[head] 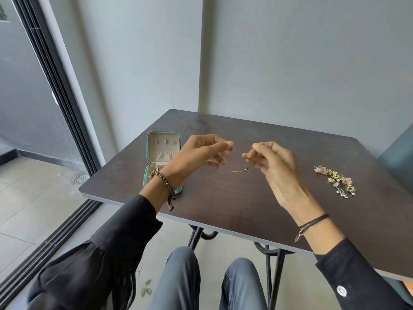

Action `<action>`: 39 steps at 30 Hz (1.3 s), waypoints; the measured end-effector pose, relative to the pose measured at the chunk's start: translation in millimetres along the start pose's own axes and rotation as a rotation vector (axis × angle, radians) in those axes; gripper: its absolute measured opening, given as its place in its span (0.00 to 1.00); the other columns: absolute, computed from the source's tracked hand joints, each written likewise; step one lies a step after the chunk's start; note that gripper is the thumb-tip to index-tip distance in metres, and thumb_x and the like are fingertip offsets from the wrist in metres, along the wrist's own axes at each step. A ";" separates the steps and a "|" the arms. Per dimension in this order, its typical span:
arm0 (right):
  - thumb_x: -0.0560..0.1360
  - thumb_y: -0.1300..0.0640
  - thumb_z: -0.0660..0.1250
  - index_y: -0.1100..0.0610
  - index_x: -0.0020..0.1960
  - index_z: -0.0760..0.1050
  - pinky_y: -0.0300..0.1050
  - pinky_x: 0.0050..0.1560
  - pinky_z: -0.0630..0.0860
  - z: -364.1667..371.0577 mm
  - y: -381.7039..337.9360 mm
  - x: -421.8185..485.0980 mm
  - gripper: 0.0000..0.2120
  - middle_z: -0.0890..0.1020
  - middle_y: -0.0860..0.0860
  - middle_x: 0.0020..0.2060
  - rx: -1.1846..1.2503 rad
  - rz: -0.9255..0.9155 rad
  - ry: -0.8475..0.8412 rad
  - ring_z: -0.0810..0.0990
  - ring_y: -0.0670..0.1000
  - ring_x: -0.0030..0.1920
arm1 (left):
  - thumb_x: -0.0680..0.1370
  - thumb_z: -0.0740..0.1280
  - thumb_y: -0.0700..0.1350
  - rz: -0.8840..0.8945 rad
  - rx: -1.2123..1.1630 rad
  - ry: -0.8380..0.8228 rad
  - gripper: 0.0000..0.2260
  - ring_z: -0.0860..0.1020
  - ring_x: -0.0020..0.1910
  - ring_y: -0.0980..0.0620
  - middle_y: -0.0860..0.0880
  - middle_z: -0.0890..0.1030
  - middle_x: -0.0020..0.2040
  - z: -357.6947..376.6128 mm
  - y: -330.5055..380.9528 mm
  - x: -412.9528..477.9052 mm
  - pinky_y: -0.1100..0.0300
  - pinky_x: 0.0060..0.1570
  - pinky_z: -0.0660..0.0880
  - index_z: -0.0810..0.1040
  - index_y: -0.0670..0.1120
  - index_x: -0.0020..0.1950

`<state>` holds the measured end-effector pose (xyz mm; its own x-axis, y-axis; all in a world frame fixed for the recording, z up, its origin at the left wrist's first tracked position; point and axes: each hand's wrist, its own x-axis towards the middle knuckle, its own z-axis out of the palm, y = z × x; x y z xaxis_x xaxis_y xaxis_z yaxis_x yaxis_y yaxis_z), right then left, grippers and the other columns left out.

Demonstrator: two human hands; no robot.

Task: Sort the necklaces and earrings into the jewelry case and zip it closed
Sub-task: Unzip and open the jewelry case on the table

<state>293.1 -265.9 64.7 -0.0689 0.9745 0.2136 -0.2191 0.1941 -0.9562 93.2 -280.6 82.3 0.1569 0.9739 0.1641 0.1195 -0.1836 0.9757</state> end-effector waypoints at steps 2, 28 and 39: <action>0.80 0.63 0.67 0.59 0.44 0.77 0.49 0.55 0.80 0.0 -0.8 -0.4 0.06 0.79 0.52 0.35 0.022 0.018 -0.008 0.84 0.54 0.43 | 0.81 0.68 0.47 -0.003 -0.033 -0.006 0.12 0.84 0.48 0.49 0.49 0.86 0.50 3.5 3.2 -0.6 0.51 0.57 0.79 0.82 0.38 0.53; 0.72 0.53 0.78 0.59 0.55 0.79 0.37 0.27 0.57 -37.4 -10.2 -11.9 0.16 0.74 0.45 0.33 -0.203 0.229 -0.236 0.57 0.45 0.27 | 0.82 0.63 0.55 -0.179 -0.477 -0.028 0.14 0.60 0.25 0.55 0.51 0.74 0.32 8.4 17.8 1.9 0.63 0.25 0.64 0.81 0.46 0.52; 0.70 0.50 0.79 0.61 0.51 0.82 0.42 0.27 0.54 -57.6 -9.8 -10.3 0.17 0.72 0.49 0.31 -0.462 0.232 -0.232 0.57 0.47 0.26 | 0.83 0.62 0.55 -0.096 -0.139 -0.013 0.14 0.55 0.23 0.54 0.51 0.85 0.47 11.6 16.9 10.5 0.63 0.23 0.54 0.81 0.48 0.59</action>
<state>352.0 -271.4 60.4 -0.2881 0.9573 -0.0241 0.2723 0.0577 -0.9605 108.2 -275.0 98.7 0.1643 0.9841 0.0677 -0.0020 -0.0683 0.9977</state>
